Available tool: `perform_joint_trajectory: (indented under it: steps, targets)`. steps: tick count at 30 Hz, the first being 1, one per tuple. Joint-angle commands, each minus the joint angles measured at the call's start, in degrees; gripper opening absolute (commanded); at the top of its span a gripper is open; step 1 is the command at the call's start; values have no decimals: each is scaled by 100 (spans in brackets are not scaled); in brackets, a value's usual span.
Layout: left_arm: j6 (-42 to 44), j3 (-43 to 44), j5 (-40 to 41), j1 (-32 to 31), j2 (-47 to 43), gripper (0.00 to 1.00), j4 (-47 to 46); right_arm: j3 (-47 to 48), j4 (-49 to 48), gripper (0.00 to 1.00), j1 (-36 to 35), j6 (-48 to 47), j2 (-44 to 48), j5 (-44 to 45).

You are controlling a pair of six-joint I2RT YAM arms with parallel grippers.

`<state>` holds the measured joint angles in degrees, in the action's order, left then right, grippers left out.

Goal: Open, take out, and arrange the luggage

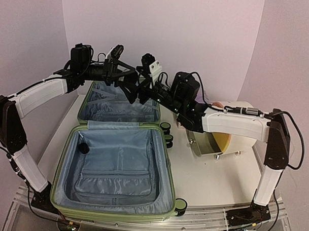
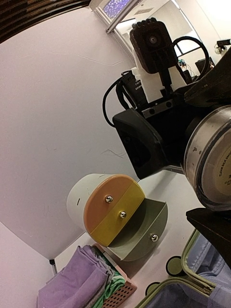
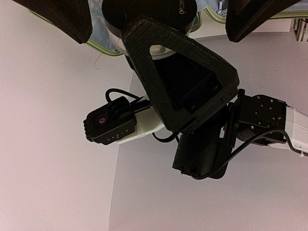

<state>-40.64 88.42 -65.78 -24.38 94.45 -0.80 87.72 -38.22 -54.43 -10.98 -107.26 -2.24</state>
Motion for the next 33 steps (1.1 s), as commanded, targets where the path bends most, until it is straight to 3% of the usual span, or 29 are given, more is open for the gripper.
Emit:
perform_joint_trajectory:
  steps: [1,4,7,10,13,15,18,20,22,25,26,29,33]
  targets:
    - [-75,52,-68,7,-265,46,-407,316,-219,98,-32,21,-239,59]
    - [-87,44,-87,12,-278,46,-418,321,-214,96,-35,11,-270,213]
    - [-85,35,-90,7,-271,46,-421,253,-232,80,-36,-19,-197,455]
    - [-84,17,-84,12,-253,46,-414,228,-264,78,-39,-27,-131,447]
    - [-84,16,-69,12,-220,46,-421,213,-311,84,-36,-33,-88,486]
    - [-85,46,-76,12,-202,46,-418,227,-317,79,-38,-21,-72,487]
    - [-48,81,-91,12,-180,46,-391,199,-319,54,-36,14,-41,481]
    - [5,76,-65,12,-181,46,-317,159,-312,44,-40,33,3,481]
    - [53,59,-12,12,-179,53,-200,86,-305,39,-34,88,87,497]
    - [383,135,255,17,-171,95,272,-149,-213,31,-35,166,286,638]
    - [573,203,390,18,-163,99,613,-247,-61,31,-34,181,403,772]
    - [1452,625,1008,66,-89,100,1610,-339,885,29,-24,276,663,1193]
    - [2684,1267,2242,173,1,100,2909,-512,2968,25,194,822,1080,1828]
